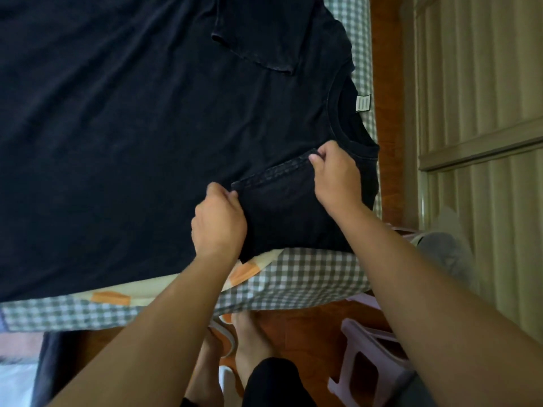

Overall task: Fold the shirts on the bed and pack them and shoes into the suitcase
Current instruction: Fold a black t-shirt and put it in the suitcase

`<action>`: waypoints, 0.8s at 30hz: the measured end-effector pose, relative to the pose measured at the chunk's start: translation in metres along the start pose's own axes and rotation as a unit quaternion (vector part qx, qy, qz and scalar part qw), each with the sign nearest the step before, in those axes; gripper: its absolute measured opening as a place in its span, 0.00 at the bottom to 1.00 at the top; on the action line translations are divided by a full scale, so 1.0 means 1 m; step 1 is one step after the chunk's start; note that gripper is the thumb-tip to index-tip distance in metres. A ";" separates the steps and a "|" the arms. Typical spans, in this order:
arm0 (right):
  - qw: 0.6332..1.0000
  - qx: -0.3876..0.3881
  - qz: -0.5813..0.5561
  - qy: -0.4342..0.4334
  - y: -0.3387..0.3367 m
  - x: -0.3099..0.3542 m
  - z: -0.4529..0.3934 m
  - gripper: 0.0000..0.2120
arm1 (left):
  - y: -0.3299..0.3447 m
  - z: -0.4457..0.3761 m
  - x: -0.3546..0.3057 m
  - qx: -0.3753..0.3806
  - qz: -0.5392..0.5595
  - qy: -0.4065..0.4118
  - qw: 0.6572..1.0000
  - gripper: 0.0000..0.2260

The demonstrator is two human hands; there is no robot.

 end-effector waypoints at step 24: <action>0.662 -0.049 -0.632 0.401 0.028 0.007 0.175 0.15 | -0.170 -0.006 0.244 -0.138 0.524 -0.286 0.790 0.13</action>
Point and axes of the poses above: each hand's wrist, its own z-axis away from the middle knuckle, its own y-axis out of the palm, x = y × z, the point moved 2 cm from there along -z, towards the middle knuckle, and after that the axes turned 1 degree about x, right-handed, at the moved point
